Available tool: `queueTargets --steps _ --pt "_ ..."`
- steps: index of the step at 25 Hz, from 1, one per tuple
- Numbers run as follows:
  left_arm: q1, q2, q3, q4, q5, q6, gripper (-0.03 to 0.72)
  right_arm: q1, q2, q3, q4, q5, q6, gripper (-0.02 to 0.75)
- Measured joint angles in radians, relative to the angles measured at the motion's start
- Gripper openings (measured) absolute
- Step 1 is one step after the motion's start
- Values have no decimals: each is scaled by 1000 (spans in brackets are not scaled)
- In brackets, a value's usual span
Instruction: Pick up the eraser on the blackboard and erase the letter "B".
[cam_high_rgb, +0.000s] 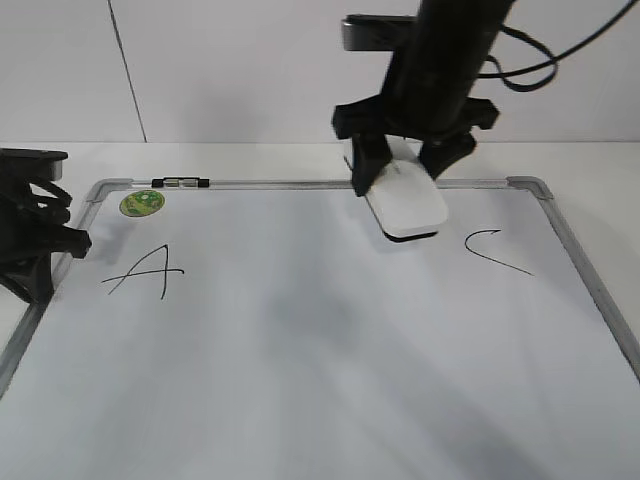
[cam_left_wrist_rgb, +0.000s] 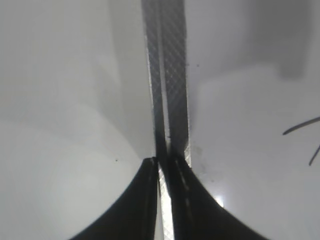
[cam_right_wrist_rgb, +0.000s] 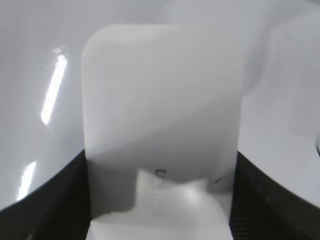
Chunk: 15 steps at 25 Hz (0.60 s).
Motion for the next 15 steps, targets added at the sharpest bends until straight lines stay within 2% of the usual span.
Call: queueTargets --steps 5,11,15 --pt "0 0 0 0 0 0 49 -77 -164 226 21 -11 0 531" --pt "0 0 0 0 0 0 49 -174 -330 522 43 -133 -21 531" --pt "0 0 0 0 0 0 49 -261 -367 646 45 -181 -56 531"
